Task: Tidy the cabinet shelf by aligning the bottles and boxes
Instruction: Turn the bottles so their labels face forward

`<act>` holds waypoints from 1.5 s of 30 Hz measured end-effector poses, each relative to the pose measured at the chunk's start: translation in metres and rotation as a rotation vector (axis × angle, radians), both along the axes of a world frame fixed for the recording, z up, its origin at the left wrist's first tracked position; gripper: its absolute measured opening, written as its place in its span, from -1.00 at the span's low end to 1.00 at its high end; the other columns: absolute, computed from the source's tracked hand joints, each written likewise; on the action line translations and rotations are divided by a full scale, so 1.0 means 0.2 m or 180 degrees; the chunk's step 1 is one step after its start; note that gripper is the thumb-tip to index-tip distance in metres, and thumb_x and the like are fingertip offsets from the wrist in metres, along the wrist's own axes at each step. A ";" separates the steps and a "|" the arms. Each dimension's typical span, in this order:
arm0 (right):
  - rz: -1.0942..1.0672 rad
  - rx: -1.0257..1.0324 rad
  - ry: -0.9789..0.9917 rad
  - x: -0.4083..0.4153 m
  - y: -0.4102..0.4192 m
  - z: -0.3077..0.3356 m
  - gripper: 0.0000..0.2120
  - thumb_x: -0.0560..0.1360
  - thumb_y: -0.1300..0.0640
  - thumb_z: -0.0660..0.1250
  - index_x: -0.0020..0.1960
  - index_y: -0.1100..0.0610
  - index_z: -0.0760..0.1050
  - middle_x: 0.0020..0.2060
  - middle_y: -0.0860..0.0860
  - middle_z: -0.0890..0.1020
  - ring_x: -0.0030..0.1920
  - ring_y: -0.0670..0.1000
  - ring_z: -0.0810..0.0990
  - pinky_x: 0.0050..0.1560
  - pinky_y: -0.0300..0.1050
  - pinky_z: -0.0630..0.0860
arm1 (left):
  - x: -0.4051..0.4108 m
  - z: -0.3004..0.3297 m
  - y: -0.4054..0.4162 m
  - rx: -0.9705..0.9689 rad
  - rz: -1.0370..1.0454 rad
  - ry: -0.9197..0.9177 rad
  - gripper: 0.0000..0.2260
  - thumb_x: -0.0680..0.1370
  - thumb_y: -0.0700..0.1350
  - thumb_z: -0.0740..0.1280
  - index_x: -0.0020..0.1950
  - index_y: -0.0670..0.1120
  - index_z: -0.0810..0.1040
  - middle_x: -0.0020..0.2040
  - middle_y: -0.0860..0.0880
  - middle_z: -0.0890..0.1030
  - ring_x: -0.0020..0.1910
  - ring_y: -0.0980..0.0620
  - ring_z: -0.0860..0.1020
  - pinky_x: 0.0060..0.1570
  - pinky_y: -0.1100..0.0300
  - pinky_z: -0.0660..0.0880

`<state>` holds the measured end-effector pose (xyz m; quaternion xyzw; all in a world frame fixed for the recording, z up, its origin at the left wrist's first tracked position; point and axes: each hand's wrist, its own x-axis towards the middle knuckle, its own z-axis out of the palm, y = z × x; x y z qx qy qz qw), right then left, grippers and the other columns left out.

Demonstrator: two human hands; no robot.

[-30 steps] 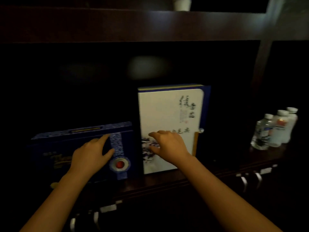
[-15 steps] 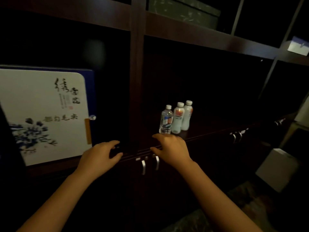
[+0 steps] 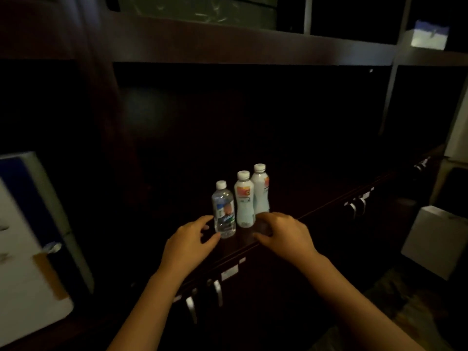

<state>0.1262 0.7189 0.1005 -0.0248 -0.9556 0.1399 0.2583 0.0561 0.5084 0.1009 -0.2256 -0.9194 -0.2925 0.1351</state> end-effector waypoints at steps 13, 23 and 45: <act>0.0582 -0.0435 -0.0023 -0.72 0.49 0.02 -0.55 0.43 -0.08 0.33 0.29 -0.04 0.38 0.16 0.03 0.58 0.09 0.08 0.58 -0.05 0.01 0.54 | -0.58 0.03 0.30 0.0037 0.0705 -0.0113 -0.52 0.46 0.08 0.35 0.35 0.05 0.38 0.16 0.00 0.59 0.03 0.06 0.57 0.03 0.06 0.55; 0.1414 -0.0330 0.0142 -1.27 0.58 0.18 -0.55 0.44 0.00 0.36 0.28 0.08 0.41 0.15 0.11 0.54 0.08 0.11 0.56 -0.08 -0.04 0.52 | -0.86 0.22 0.66 -0.0478 0.1826 -0.0029 -0.53 0.37 0.25 0.37 0.09 -0.06 0.54 0.01 -0.06 0.61 -0.03 -0.03 0.57 -0.22 0.16 0.44; 0.2735 -0.0264 -0.1212 -1.50 0.63 0.24 -0.60 0.40 0.18 0.41 0.23 0.06 0.49 0.19 -0.04 0.56 0.14 -0.19 0.46 0.07 -0.40 0.35 | -0.99 0.25 0.49 -0.0361 0.0273 -0.0779 -0.75 0.43 -0.26 0.40 0.09 -0.08 0.61 0.11 0.00 0.58 0.12 0.12 0.53 0.12 0.29 0.43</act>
